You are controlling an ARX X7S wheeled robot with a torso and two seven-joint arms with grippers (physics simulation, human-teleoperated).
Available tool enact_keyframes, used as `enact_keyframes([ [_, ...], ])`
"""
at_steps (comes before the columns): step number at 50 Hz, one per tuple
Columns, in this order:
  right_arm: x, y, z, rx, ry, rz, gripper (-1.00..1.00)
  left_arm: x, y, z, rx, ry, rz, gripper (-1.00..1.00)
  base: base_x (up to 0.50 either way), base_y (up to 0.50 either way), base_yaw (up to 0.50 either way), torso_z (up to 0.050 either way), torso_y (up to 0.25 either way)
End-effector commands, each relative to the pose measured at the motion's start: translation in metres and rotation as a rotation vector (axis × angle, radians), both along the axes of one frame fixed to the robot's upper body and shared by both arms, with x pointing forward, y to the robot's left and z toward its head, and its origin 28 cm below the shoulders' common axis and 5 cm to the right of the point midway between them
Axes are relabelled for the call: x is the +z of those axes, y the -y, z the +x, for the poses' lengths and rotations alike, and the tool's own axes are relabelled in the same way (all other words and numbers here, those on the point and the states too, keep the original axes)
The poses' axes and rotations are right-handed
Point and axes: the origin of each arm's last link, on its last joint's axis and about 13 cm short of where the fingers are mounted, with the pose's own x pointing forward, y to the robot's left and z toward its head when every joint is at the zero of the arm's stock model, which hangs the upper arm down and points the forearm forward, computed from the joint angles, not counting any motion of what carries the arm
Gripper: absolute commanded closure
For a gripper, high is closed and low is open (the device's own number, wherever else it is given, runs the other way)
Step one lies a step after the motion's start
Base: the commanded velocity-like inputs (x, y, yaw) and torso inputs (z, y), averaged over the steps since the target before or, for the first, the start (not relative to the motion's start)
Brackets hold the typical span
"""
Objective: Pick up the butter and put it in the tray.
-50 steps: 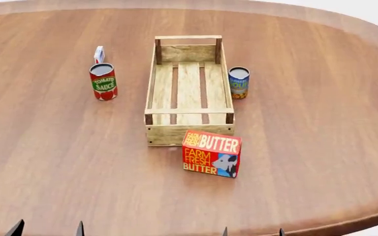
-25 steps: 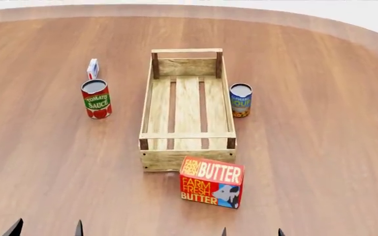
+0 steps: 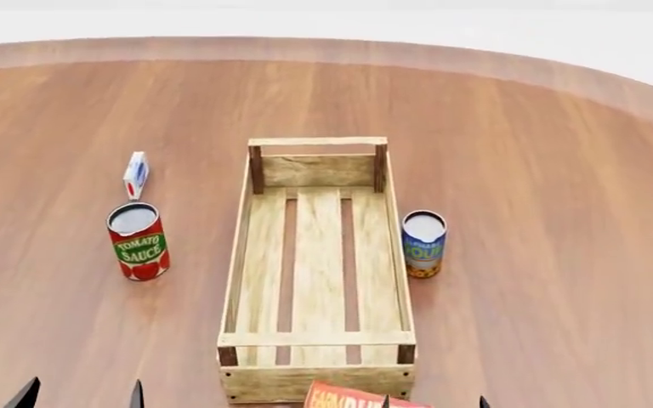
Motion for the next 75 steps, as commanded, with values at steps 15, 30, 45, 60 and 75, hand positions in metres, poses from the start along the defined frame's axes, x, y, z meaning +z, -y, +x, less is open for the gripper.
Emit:
enact_keyframes([
  [15,0.0,0.0,-0.001,0.007,0.009,0.0,-1.0,-0.002,0.0,-0.001,0.0,0.0,0.003,-1.0,0.5,0.0,0.0,0.0,0.001],
  [30,0.0,0.0,0.0,0.006,0.006,-0.01,-1.0,-0.001,0.0,0.0,-0.001,-0.001,0.006,-1.0,0.02,0.0,0.0,0.0,0.0],
  [45,0.047,0.002,-0.005,-0.02,0.008,0.069,-1.0,0.016,-0.001,-0.006,0.003,-0.011,-0.021,-1.0,0.0,0.0,0.0,0.0,0.0],
  [60,0.202,0.012,0.005,0.016,0.084,0.019,-1.0,0.007,0.001,-0.008,-0.002,-0.032,-0.005,-1.0,0.0,0.0,0.0,0.0,0.0],
  [75,0.281,0.019,0.013,0.092,-0.097,-0.195,-1.0,0.001,0.0,-0.007,0.005,-0.037,0.001,-1.0,0.0,0.0,0.0,0.0,0.0],
])
